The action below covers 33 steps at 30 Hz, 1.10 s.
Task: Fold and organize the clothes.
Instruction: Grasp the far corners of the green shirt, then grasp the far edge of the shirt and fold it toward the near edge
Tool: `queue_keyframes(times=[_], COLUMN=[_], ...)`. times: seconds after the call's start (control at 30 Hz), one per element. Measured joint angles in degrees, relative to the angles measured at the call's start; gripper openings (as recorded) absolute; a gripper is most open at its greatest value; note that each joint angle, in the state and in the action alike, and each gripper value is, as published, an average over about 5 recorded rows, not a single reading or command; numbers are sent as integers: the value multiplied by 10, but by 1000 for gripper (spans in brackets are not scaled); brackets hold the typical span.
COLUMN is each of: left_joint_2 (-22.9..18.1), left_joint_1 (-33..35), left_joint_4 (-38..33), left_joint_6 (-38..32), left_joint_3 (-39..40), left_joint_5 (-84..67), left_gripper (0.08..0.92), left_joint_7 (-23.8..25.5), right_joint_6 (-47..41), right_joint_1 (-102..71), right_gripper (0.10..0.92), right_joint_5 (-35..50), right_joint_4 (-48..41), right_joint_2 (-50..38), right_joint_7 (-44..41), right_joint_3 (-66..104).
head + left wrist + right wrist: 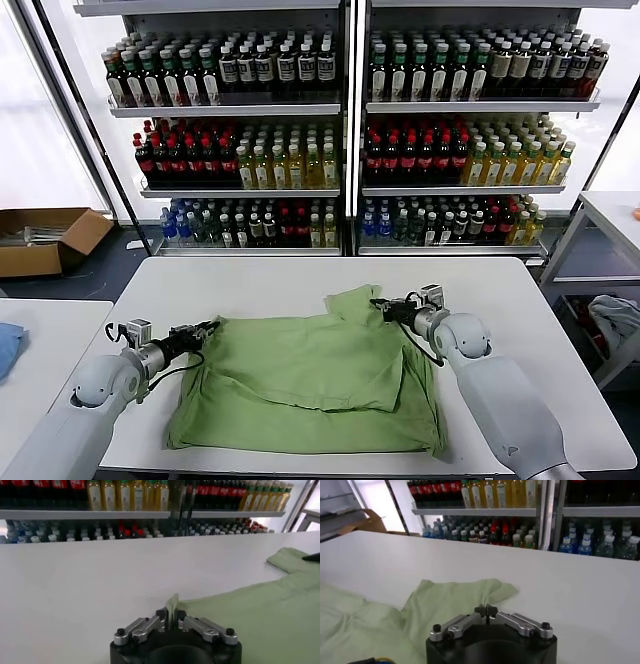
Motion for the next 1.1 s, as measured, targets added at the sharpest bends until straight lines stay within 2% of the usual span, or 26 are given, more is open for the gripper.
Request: queue_keyframes(times=[0.1, 0.17, 0.57, 1.1], left_joint_2=[-1, 0, 5, 33], left_joint_1=[0, 0, 28, 145], left_joint_4=[-8, -14, -81, -212], left_joint_6=[-5, -7, -17, -1], left_joint_3=[-4, -8, -44, -123], left_joint_5=[-7, -13, -57, -52], left_gripper=[102, 92, 91, 91], left_joint_7=[-6, -10, -39, -57], right_joint_6=[-4, -6, -9, -7], right_joint_1=[-8, -16, -105, -348], right_gripper=[106, 106, 106, 106], right_joint_5=[11, 19, 64, 113], right_joint_4=[16, 32, 171, 400], right_joint_2=[-2, -4, -31, -68], right_joint_7=[4, 6, 18, 20], right_joint_3=[10, 17, 82, 237])
